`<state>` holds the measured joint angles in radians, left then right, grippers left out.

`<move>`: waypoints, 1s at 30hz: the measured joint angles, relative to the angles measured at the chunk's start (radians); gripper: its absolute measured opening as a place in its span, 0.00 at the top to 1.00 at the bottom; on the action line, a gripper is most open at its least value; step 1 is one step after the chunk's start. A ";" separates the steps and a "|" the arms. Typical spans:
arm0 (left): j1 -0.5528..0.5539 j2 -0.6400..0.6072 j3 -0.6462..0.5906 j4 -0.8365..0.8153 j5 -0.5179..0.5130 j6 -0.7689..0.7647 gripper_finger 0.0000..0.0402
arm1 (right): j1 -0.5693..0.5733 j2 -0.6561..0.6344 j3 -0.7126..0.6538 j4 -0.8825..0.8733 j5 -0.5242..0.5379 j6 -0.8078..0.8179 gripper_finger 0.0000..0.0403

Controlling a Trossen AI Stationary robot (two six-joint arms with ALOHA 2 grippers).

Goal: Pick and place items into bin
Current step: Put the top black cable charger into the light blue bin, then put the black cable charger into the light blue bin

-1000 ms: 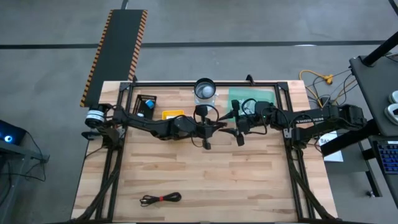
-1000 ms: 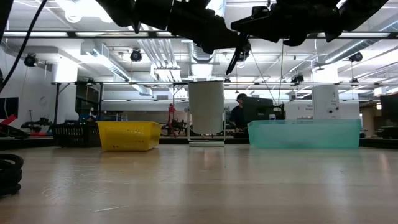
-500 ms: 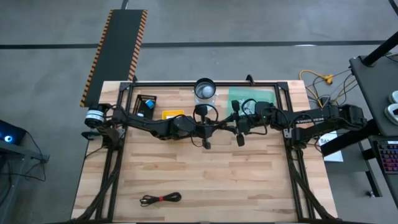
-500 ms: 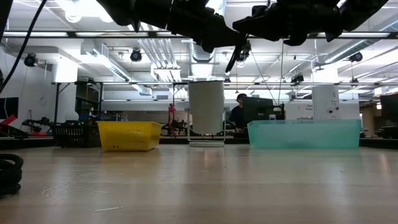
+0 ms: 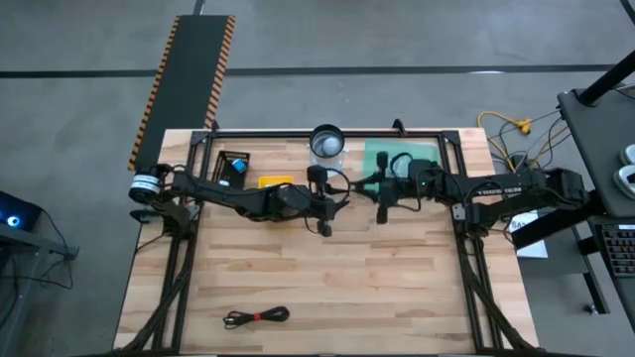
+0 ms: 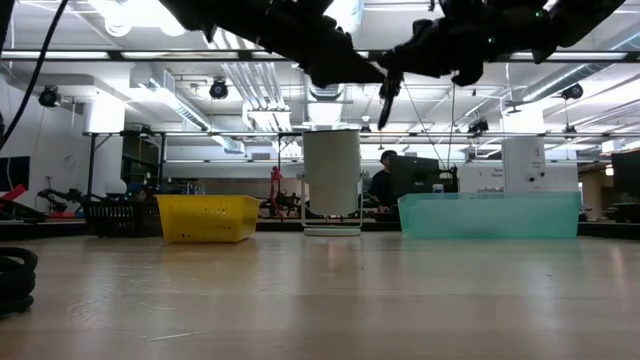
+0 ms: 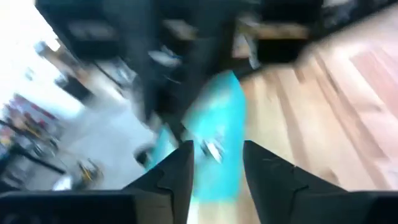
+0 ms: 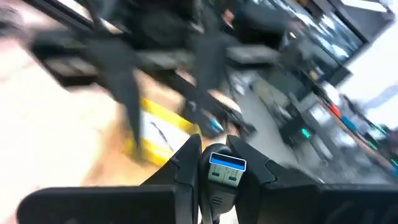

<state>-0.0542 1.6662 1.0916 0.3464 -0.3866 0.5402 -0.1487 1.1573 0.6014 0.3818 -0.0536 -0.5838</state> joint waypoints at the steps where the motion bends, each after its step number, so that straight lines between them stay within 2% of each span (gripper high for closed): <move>1: -0.001 -0.015 0.000 -0.057 -0.007 -0.030 0.68 | -0.009 -0.014 0.000 -0.023 0.019 0.000 0.88; 5: -0.002 -0.084 -0.001 -0.298 -0.011 -0.187 0.63 | -0.045 -0.063 -0.001 -0.168 0.112 0.000 0.88; 10: -0.018 -0.165 -0.001 -0.633 -0.010 -0.435 0.61 | -0.101 -0.129 0.000 -0.368 0.373 0.028 0.89; 13: -0.032 -0.196 -0.002 -0.793 -0.008 -0.574 0.61 | -0.138 -0.165 0.000 -0.465 0.472 0.081 0.89; 16: -0.047 -0.217 -0.002 -0.917 0.014 -0.675 0.61 | -0.187 -0.184 0.000 -0.537 0.507 0.129 0.88; 19: -0.061 -0.233 -0.003 -1.006 0.066 -0.743 0.61 | -0.234 -0.185 0.000 -0.547 0.507 0.191 0.81; 25: -0.073 -0.245 -0.003 -1.039 0.223 -0.774 0.61 | -0.304 -0.172 0.000 -0.568 0.522 0.259 0.62; 30: -0.079 -0.245 -0.003 -1.043 0.362 -0.803 0.61 | -0.311 -0.167 0.000 -0.564 0.525 0.295 0.52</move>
<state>-0.1332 1.4208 1.0889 -0.6965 -0.0242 -0.2632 -0.4598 0.9904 0.6010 -0.1822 0.4714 -0.2887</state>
